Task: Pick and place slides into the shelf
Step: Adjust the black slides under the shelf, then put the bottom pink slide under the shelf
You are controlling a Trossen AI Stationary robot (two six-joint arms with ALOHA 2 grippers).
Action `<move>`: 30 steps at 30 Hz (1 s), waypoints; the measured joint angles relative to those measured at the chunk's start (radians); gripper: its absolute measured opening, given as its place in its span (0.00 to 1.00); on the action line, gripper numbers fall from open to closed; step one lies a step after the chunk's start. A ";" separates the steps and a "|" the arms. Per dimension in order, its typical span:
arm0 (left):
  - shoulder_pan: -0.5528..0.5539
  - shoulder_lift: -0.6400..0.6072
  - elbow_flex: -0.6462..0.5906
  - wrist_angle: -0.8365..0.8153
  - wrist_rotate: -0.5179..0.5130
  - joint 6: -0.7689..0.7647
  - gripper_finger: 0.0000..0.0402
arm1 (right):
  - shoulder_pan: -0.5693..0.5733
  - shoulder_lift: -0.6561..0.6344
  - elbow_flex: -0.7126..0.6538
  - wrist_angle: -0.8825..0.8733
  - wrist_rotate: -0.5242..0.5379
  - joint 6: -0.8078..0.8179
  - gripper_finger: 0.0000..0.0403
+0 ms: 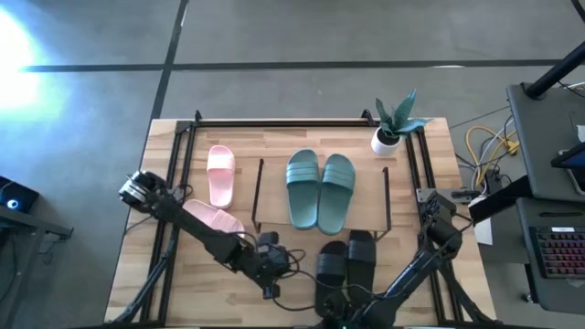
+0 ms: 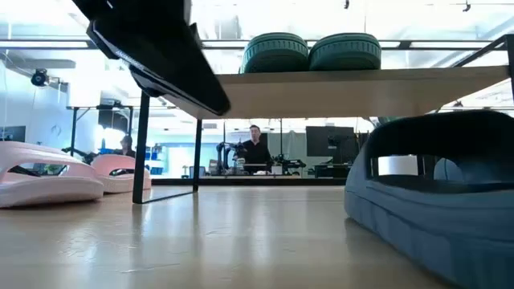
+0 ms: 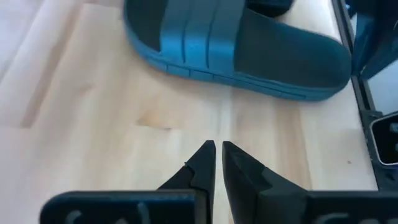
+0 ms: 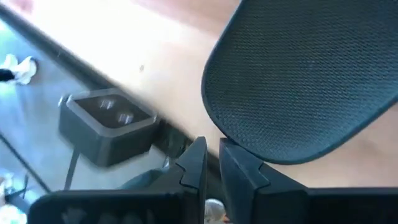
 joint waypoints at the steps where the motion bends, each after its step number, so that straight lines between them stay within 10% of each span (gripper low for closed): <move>1: 0.000 -0.015 -0.016 0.002 -0.007 -0.013 0.04 | -0.005 0.003 0.000 -0.005 0.000 0.005 0.09; 30: -0.015 -0.285 -0.220 0.071 -0.081 0.053 0.04 | -0.030 0.007 0.111 -0.137 0.066 -0.019 0.10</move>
